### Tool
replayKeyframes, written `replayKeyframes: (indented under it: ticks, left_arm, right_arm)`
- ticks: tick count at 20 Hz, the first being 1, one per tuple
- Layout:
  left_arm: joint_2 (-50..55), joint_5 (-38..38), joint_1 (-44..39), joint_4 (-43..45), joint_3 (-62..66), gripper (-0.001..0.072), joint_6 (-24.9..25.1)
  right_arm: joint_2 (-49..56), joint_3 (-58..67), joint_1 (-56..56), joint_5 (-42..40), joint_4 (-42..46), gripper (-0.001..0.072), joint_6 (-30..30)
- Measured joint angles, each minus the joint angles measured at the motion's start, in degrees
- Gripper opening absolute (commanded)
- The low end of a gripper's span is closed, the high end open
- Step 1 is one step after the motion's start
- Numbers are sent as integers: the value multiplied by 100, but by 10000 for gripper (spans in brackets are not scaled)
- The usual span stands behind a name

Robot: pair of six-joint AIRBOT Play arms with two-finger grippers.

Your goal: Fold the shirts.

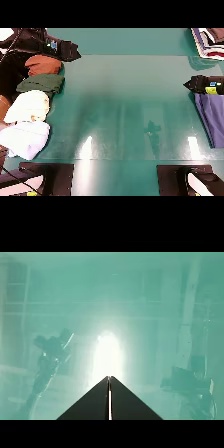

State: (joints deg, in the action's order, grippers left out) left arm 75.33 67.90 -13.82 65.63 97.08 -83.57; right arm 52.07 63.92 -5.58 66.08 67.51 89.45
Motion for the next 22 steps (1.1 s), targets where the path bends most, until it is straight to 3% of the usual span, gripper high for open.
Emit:
replayKeyframes:
  ticks: [14, 15, 16, 17, 22]
  left_arm:
    - [0, -4, 0, -13, 0, 27, -13]
    - [0, -44, 0, -15, 0, 78, -13]
    - [4, -94, 0, 4, 0, 347, -13]
    - [11, -177, -7, 127, -2, 547, -13]
    - [295, -667, 153, 2234, -35, 550, -435]
  right_arm:
    - [0, 0, 0, -13, 2, 22, 0]
    - [0, 0, 0, -13, 2, 22, 0]
    - [0, 0, 0, -13, 2, 22, 0]
    - [0, 0, 0, -13, 2, 22, 0]
    - [0, 0, -7, -15, 0, 22, 0]
